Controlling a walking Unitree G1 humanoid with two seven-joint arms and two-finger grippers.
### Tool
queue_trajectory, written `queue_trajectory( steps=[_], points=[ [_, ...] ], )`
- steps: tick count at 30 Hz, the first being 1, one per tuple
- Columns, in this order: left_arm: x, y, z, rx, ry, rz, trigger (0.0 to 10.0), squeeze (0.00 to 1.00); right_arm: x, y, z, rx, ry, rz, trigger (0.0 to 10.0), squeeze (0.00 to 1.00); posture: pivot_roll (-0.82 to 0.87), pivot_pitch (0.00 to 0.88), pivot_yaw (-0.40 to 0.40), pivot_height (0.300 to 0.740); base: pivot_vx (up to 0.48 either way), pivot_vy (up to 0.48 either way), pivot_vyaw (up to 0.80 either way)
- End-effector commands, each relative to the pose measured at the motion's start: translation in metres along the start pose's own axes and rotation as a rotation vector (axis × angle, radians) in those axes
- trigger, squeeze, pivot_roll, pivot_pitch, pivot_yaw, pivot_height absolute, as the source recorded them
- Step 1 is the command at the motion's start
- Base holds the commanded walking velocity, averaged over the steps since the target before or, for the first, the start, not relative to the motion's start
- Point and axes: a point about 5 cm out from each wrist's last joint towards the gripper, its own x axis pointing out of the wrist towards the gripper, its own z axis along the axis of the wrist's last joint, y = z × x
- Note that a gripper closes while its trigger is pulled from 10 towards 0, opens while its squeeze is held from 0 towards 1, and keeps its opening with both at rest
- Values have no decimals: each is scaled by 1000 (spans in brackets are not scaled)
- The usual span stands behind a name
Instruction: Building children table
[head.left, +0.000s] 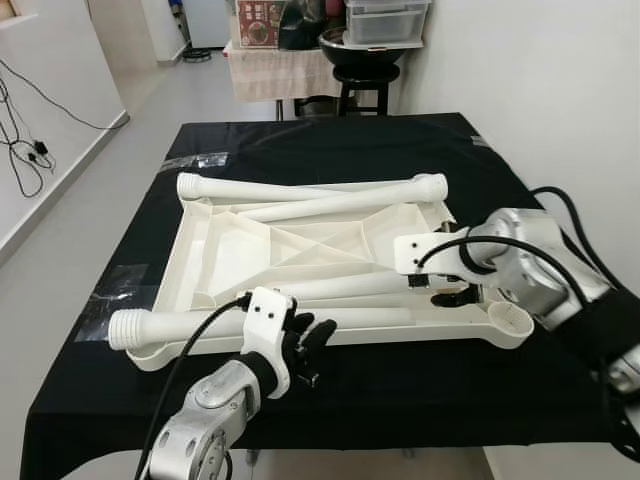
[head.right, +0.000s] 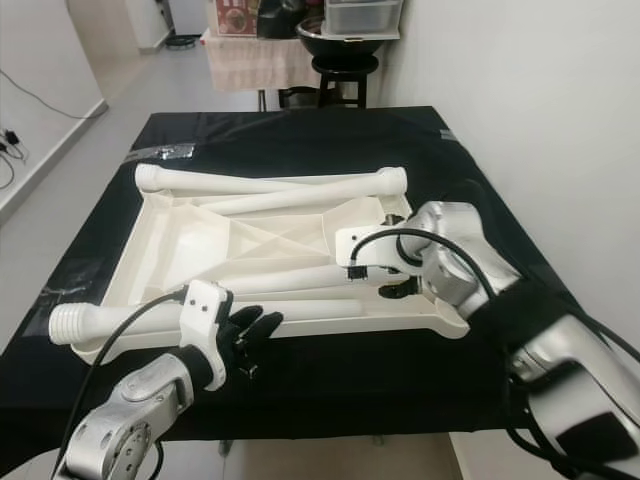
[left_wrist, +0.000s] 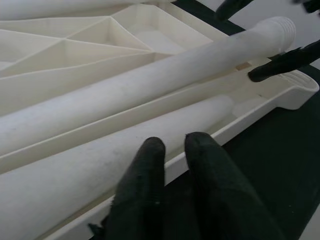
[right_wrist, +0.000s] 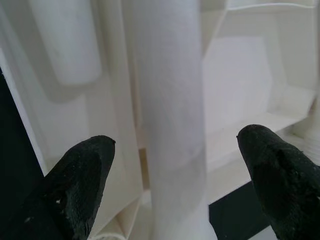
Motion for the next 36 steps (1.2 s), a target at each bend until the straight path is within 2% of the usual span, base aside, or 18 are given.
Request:
queue_trajectory(
  steps=[1, 6, 7, 9, 10, 13, 14, 15, 25, 31, 34, 36],
  points=[
    [-2, 0, -1, -4, 12, -4, 0, 0, 6, -3, 6, -29, 33, -15, 10000, 0, -55, 59, -5, 740, 0, 0, 0],
    [-2, -1, -2, -11, 15, -1, 0, 0, 11, -9, 9, -58, 70, -26, 10000, 0, -49, 64, -10, 740, 0, 0, 0],
    [-3, -1, -3, -16, 20, 10, 1137, 0, 13, -11, 7, -78, 94, -31, 10000, 0, -52, 71, -15, 740, 0, 0, 0],
    [-4, 1, -4, -27, 22, 37, 1137, 0, 15, -16, 4, -106, 131, -31, 10000, 0, -55, 72, -16, 740, 0, 0, 0],
    [-3, 0, -4, -29, 24, 34, 10000, 0, 15, -17, 4, -115, 140, -31, 10000, 0, -58, 76, -20, 740, 0, 0, 0],
    [-3, -1, -4, -30, 27, 30, 10000, 0, 16, -19, 4, -127, 151, -32, 10000, 0, -58, 76, -20, 740, 0, 0, 0],
    [-3, -2, -5, -35, 30, 23, 10000, 0, 16, -20, 1, -149, 167, -22, 4235, 0, -62, 78, -21, 740, 0, 0, 0],
    [-3, -2, -5, -37, 30, 21, 10000, 0, 17, -19, -1, -163, 173, -11, 0, 0, -63, 78, -22, 740, 0, 0, 0],
    [-2, -3, -5, -43, 30, 23, 10000, 0, 23, -11, -4, -195, 188, 21, 0, 0, -64, 81, -29, 740, 0, 0, 0],
    [-2, -4, -6, -44, 31, 30, 10000, 0, 33, -2, -4, -215, 188, 45, 0, 0, -55, 70, -34, 740, 0, 0, 0],
    [-1, -4, -6, -43, 31, 31, 10000, 0, 34, -1, -2, -204, 167, 42, 0, 0, -52, 67, -34, 740, 0, 0, 0],
    [-2, -3, -5, -34, 31, 34, 10000, 0, 30, -8, 1, -103, 83, -18, 0, 0, -48, 60, -30, 740, 0, 0, 0]
  ],
)
